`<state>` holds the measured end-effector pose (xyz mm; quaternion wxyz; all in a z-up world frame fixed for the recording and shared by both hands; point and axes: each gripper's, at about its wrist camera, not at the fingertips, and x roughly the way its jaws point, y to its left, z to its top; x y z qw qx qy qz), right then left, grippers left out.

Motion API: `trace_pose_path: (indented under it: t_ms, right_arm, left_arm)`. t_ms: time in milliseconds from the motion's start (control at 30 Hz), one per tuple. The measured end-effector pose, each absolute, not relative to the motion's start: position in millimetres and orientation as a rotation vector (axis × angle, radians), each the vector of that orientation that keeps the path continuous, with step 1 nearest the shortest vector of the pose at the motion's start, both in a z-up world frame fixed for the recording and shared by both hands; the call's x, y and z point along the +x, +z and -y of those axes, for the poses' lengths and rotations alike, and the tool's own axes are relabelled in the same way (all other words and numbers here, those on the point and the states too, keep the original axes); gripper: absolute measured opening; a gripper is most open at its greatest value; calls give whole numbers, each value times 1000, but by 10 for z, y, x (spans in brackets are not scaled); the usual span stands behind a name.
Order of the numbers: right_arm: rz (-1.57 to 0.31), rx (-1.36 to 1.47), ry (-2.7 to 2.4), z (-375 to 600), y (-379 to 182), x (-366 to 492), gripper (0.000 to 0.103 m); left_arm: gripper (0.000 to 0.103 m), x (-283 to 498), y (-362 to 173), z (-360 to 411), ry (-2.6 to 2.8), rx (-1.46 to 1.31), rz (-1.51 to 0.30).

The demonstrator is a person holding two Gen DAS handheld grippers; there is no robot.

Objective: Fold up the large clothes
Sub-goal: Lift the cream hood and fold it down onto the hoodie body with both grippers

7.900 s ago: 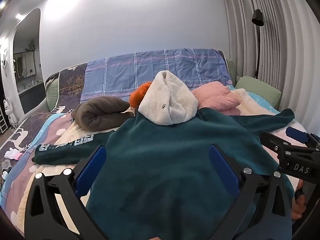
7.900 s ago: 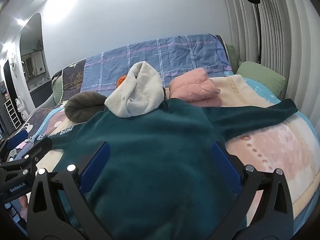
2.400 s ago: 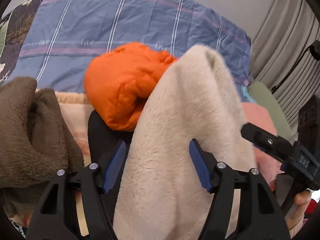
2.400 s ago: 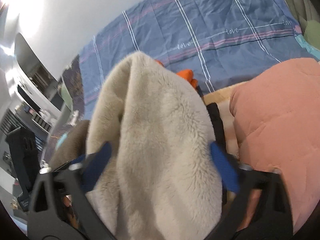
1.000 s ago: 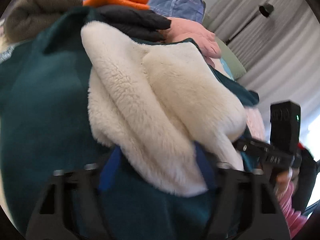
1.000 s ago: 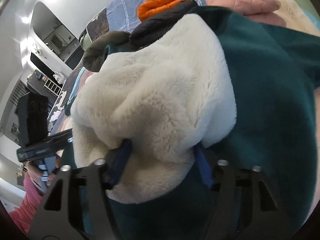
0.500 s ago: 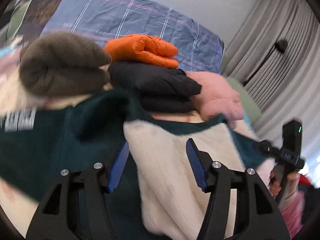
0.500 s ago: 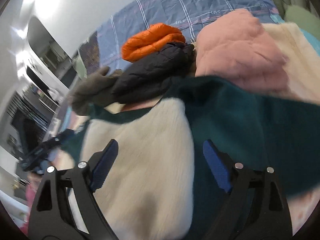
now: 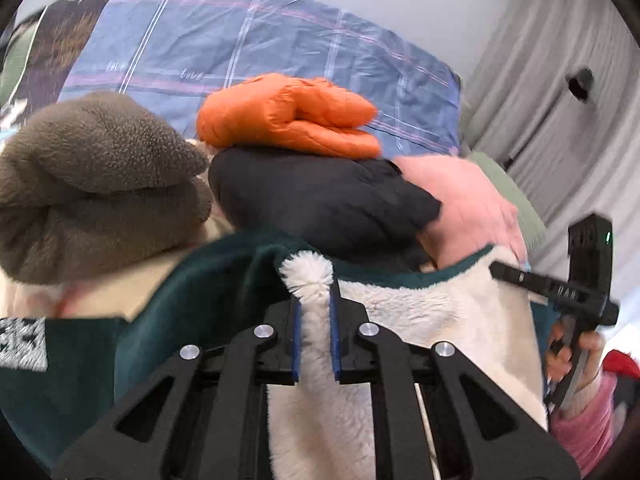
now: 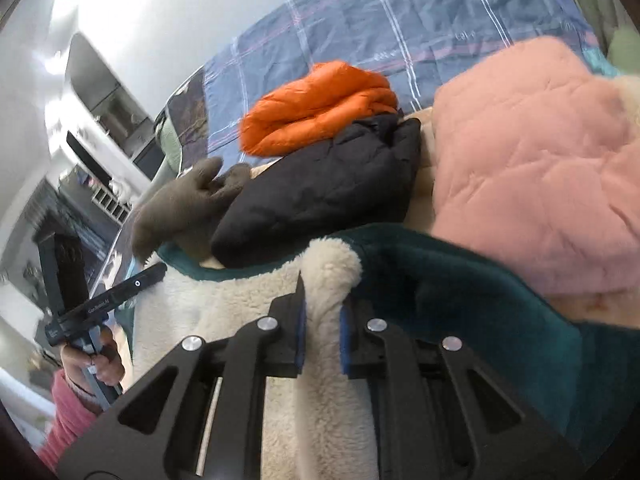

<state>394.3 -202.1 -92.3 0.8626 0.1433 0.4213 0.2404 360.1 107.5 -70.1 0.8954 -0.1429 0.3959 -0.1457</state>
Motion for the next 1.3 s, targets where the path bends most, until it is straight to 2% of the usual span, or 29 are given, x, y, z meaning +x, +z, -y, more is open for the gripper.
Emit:
trace_pose_path:
  t_ms: [67, 100, 133, 167, 200, 233, 267, 300, 400, 467, 533, 567, 600, 700, 800, 867, 900, 1100, 1200, 1267, 1300]
  right_arm:
    - [-924, 189, 471, 1889, -1177, 4112, 12]
    - [-965, 153, 451, 1833, -1342, 4179, 12]
    - [-963, 163, 451, 1828, -1432, 4192, 12]
    - [-954, 183, 456, 1854, -1429, 4179, 13]
    - [-953, 215, 468, 1886, -1395, 4165, 18]
    - [-970, 262, 484, 1941, -1339, 4141, 32]
    - [-991, 273, 461, 1988, -1266, 4103, 50]
    - [-986, 262, 422, 2024, -1199, 4062, 76]
    - [-908, 207, 396, 2143, -809, 3711, 78]
    - [-867, 205, 409, 2162, -649, 3431, 73]
    - [-852, 227, 493, 2108, -586, 3070, 52]
    - [-850, 225, 559, 2042, -572, 2901, 48]
    - [-843, 205, 613, 1936, -571, 2732, 43]
    - [-854, 79, 620, 1550, -757, 2367, 41]
    - [-931, -133, 451, 1246, -1258, 2465, 38]
    - [-872, -178, 430, 1164, -1512, 2559, 38]
    - [-855, -208, 410, 1108, -1508, 2549, 38]
    - [-845, -184, 426, 1141, -1502, 2550, 40]
    - [-872, -225, 442, 1150, -1420, 2479, 41]
    - [-907, -201, 422, 1206, -1211, 2311, 47]
    - [-890, -147, 420, 1255, -1068, 2202, 55]
  left_arm:
    - [12, 3864, -966, -1048, -269, -263, -896]
    - [16, 3928, -1073, -1042, -250, -255, -917]
    - [30, 3961, -1193, -1034, -212, -237, -914]
    - [37, 3968, -1217, -1039, -192, -225, -895]
    - [41, 3933, -1218, -1067, -196, -229, -874]
    - [41, 3896, -1201, -1112, -217, -251, -873]
    - [42, 3852, -1166, -1161, -229, -267, -877]
    - [42, 3812, -1121, -1203, -235, -275, -880]
    - [42, 3471, -863, -1347, -268, -301, -818]
    - [42, 3171, -648, -1358, -311, -316, -763]
    - [42, 2867, -495, -1283, -385, -317, -714]
    - [42, 2671, -437, -1164, -454, -308, -694]
    - [42, 2591, -437, -1089, -480, -302, -694]
    - [42, 2354, -636, -701, -532, -248, -766]
    - [42, 2396, -1121, -282, -404, 20, -839]
    - [42, 2444, -1489, -127, -341, 173, -821]
    - [42, 2490, -1500, -109, -336, 168, -822]
    - [41, 2456, -1427, -72, -312, 199, -811]
    - [41, 2364, -1239, -268, -320, 115, -815]
    - [45, 2225, -1034, -461, -305, 45, -799]
    - [50, 2124, -941, -580, -298, 21, -777]
